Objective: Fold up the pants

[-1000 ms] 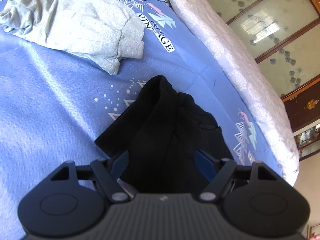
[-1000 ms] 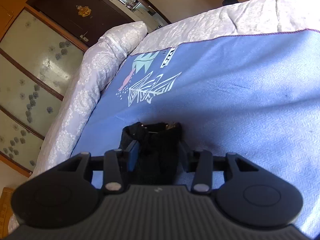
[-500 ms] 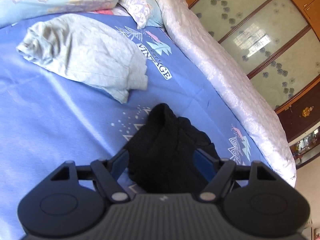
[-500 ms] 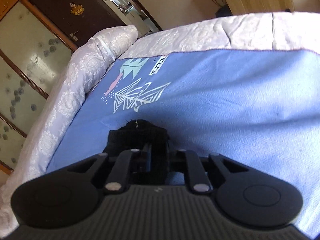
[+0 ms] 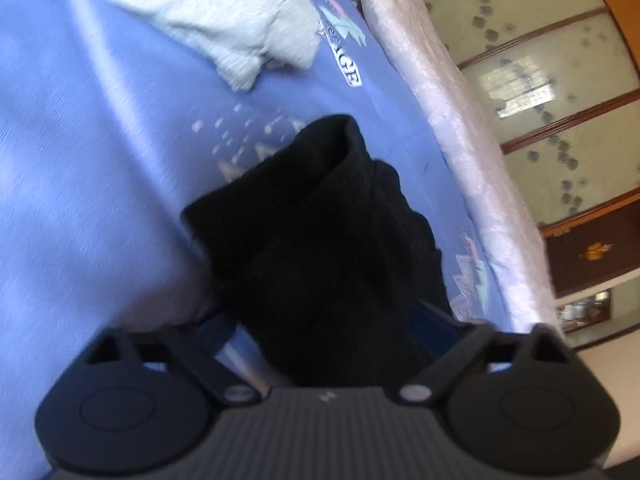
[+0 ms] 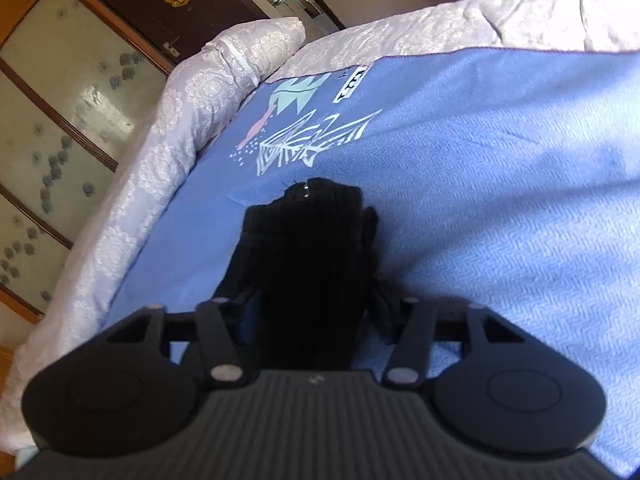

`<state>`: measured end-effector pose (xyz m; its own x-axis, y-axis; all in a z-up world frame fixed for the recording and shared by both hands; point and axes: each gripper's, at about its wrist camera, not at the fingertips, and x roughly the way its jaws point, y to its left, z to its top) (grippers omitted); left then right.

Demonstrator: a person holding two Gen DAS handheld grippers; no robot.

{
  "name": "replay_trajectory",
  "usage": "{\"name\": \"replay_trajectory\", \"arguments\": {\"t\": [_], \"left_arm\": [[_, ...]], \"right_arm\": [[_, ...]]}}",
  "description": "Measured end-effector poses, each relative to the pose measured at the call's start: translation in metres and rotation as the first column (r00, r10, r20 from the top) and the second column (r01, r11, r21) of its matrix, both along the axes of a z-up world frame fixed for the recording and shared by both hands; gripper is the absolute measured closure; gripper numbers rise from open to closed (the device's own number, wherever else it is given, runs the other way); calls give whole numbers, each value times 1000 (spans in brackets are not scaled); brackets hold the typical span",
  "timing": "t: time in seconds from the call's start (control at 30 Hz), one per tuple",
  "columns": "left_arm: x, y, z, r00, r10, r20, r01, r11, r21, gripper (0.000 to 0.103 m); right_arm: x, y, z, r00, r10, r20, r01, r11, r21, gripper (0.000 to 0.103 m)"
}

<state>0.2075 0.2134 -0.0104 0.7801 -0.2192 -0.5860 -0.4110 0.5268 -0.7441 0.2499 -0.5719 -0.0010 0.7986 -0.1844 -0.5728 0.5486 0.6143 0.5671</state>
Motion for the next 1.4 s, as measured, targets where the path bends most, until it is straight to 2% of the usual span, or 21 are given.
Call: {"name": "replay_trajectory", "arguments": {"t": [0.03, 0.07, 0.1, 0.13, 0.17, 0.37, 0.5, 0.57, 0.67, 0.8, 0.83, 0.9, 0.93, 0.97, 1.0, 1.03, 1.07, 1.13, 1.2, 1.3, 1.4], "left_arm": [[7, 1, 0, 999, 2, -33, -1, 1000, 21, 79], [12, 5, -2, 998, -13, -54, 12, 1000, -10, 81], [13, 14, -5, 998, 1, -65, -6, 996, -88, 84], [10, 23, -4, 998, 17, -68, -28, 988, -152, 85], [7, 31, 0, 997, 23, -69, -35, 983, -182, 86], [-20, 42, 58, 995, -5, -95, -10, 987, -163, 86], [-63, 51, 85, 997, -25, -79, 14, 990, -143, 86], [-92, 57, 85, 995, -42, -85, 30, 990, -141, 86], [-136, 63, 68, 990, -65, -128, 45, 987, -151, 86], [-187, 66, 20, 972, -74, -222, 32, 982, -187, 86], [-194, 66, 7, 968, -70, -240, 22, 980, -195, 84], [-200, 61, -12, 967, -86, -241, 48, 986, -161, 79], [-203, 61, -14, 976, -77, -205, 43, 985, -167, 77], [-206, 61, -14, 979, -66, -194, 29, 981, -189, 75], [-209, 60, -12, 979, -57, -194, 16, 979, -205, 66], [-212, 58, -8, 980, -60, -187, 21, 979, -205, 52], [-215, 55, -3, 982, -75, -175, 40, 981, -192, 45], [-220, 47, 5, 982, -100, -161, 75, 986, -151, 33], [-226, 42, 7, 983, -119, -137, 98, 983, -155, 27], [-228, 35, 2, 983, -144, -112, 119, 971, -206, 23], [-217, 24, -5, 978, -181, -109, 155, 966, -208, 23]], "right_arm": [[-2, -2, 2, 1000, -16, 10, 15, 1000, 23, 83], [-8, -4, 6, 999, -33, 30, 32, 999, 40, 86], [-12, -4, 12, 998, -42, 46, 40, 999, 36, 87], [-17, -3, 21, 997, -41, 59, 40, 999, 19, 87], [-21, -1, 30, 997, -33, 64, 33, 999, -1, 87], [-54, 3, 89, 998, -1, 66, 3, 1000, -22, 87], [-100, 3, 117, 998, 24, 51, -22, 999, -39, 87], [-134, 3, 119, 998, 37, 41, -35, 999, -37, 87], [-196, -2, 106, 999, 46, 19, -46, 999, -8, 87], [-278, -11, 57, 999, 4, -41, 0, 996, 89, 87], [-293, -12, 42, 998, -9, -65, 16, 994, 109, 87], [-314, -10, 12, 994, -28, -110, 43, 990, 135, 85], [-321, -9, 0, 993, -43, -112, 60, 987, 148, 78], [-330, -9, -8, 995, -68, -73, 80, 980, 182, 77], [-341, -8, -12, 994, -106, -25, 109, 966, 233, 75], [-351, -4, -14, 989, -145, 6, 137, 952, 275, 68], [-360, 2, -13, 986, -165, 35, 148, 945, 293, 59], [-372, 14, -8, 986, -160, 52, 140, 951, 276, 54], [-383, 28, -5, 989, -143, 43, 129, 960, 247, 54], [-396, 54, 0, 994, -99, 41, 90, 978, 191, 52], [-391, 92, 6, 997, 33, 70, -42, 990, 133, 52]]}}
